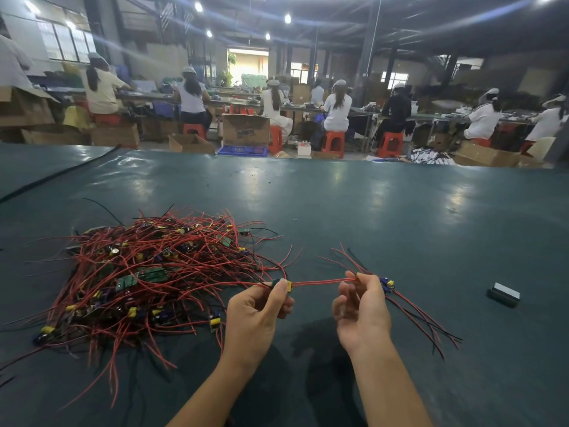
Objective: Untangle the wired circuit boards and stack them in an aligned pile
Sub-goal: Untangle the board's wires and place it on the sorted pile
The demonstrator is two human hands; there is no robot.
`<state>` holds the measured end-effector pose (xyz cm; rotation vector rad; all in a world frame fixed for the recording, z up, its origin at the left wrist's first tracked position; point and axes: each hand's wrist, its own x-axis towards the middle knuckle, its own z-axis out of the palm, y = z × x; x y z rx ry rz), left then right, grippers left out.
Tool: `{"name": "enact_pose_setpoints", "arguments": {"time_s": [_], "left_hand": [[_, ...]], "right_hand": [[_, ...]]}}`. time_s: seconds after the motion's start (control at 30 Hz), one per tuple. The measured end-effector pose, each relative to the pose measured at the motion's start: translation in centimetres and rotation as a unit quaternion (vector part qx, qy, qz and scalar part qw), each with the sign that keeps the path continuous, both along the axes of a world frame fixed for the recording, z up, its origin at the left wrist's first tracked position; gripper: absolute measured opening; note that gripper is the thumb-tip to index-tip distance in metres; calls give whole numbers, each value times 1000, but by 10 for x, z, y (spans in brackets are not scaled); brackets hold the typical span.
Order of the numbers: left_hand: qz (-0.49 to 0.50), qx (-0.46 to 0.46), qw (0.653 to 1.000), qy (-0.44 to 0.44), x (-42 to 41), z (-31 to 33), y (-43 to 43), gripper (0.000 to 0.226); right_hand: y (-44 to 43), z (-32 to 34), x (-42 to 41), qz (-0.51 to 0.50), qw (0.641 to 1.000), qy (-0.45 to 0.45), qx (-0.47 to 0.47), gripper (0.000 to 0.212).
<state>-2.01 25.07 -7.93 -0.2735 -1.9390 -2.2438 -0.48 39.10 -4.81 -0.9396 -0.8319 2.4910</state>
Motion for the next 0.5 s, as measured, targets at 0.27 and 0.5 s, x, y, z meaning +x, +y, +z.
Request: {"name": "enact_pose_setpoints", "arguments": {"time_s": [0.27,0.5], "left_hand": [[5,-96,993,66,4,-2,-6,29],[-4,44,998,-36,3,0,0,26]], "right_hand": [[5,-2,1,6,1000,11,-12,19],[-3,-3,2,14,998,6,61,20]]}}
